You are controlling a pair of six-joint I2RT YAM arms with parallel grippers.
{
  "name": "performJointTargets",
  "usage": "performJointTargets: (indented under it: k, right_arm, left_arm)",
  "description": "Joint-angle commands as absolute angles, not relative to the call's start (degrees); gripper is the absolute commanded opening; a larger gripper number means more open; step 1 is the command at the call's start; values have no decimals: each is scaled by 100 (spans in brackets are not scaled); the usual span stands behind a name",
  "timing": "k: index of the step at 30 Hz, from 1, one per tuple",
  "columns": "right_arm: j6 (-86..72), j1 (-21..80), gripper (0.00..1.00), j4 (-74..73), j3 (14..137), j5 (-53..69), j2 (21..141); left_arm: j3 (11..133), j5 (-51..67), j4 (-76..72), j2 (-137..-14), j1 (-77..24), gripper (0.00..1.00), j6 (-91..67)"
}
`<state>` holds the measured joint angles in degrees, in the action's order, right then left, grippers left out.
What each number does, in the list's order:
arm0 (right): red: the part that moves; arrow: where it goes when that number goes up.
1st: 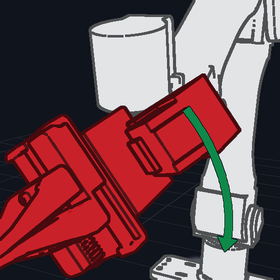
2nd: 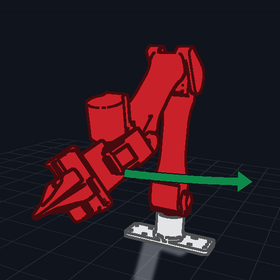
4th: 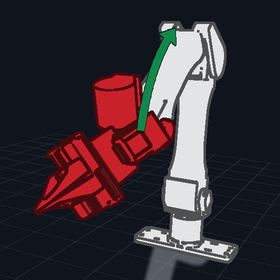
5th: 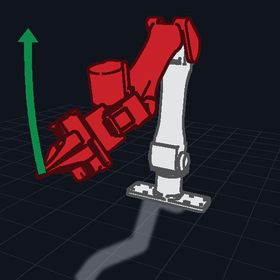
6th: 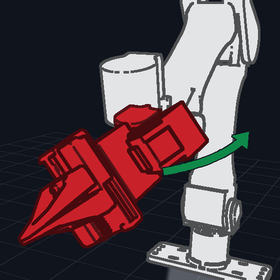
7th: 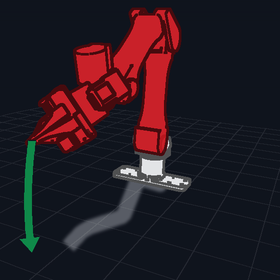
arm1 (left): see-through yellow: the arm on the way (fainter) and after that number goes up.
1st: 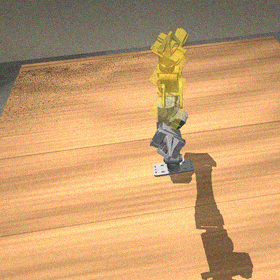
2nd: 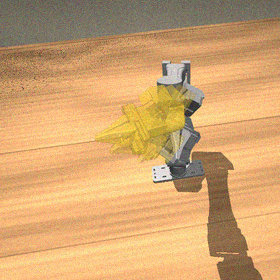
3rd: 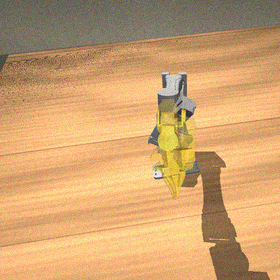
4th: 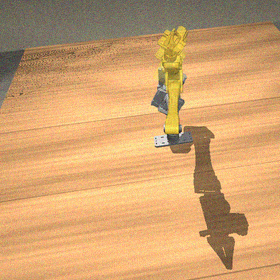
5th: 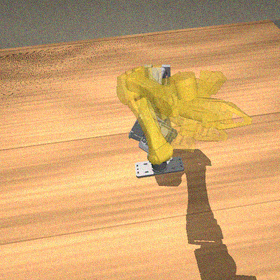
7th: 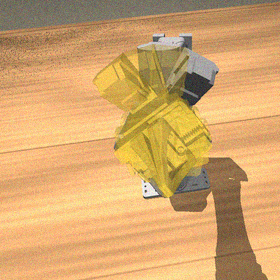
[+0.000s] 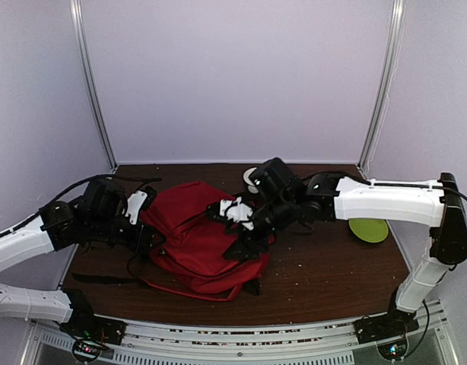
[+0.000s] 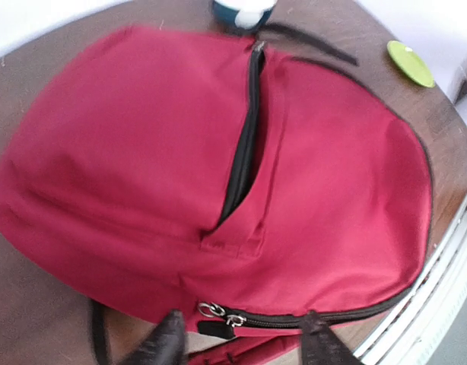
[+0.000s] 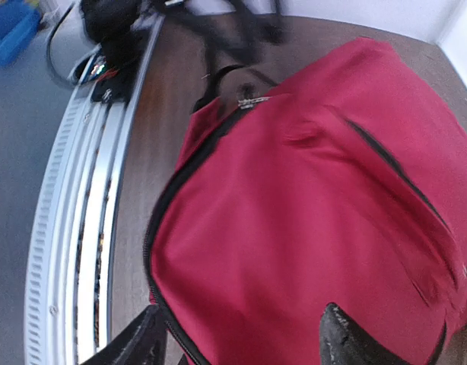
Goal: Pack the student bag
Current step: Zip the student bag into the largest pocket of the bag, then reset both arms
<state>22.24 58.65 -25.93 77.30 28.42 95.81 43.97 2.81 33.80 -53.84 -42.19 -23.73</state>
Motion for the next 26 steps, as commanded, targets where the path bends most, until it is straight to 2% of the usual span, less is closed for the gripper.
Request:
performJointTargets:
  k: [1, 4, 7, 11, 14, 17, 22, 26]
  right_arm:
    - [1883, 4916, 99, -2937, 7869, 2757, 8654]
    - [1740, 4207, 100, -2871, 7652, 2335, 8180]
    - [937, 3331, 100, -2363, 7240, 1887, 7586]
    - [551, 2331, 100, -2108, 7000, 1829, 6960]
    - [559, 2246, 100, -1811, 6615, 359, 6449]
    - [492, 2212, 100, -1373, 6069, -258, 5937]
    - [419, 1926, 100, -914, 5333, -395, 5420]
    - [314, 1549, 100, -511, 4860, 115, 5195]
  left_arm:
    - [5119, -283, 3670, -5142, -4184, 65, -1717]
    - [5497, -1135, 3959, -5160, -4179, 80, -1404]
    - [5789, -2027, 4028, -5158, -4173, 96, -1202]
    - [5948, -3097, 3828, -5043, -4080, 98, -1180]
    - [5835, -3543, 3527, -4927, -3869, 98, -1277]
    - [5762, -3836, 3425, -4928, -3666, 98, -1503]
    - [5478, -4142, 3096, -4840, -3608, 98, -1638]
    - [5144, -4173, 2767, -4763, -3604, 98, -1290]
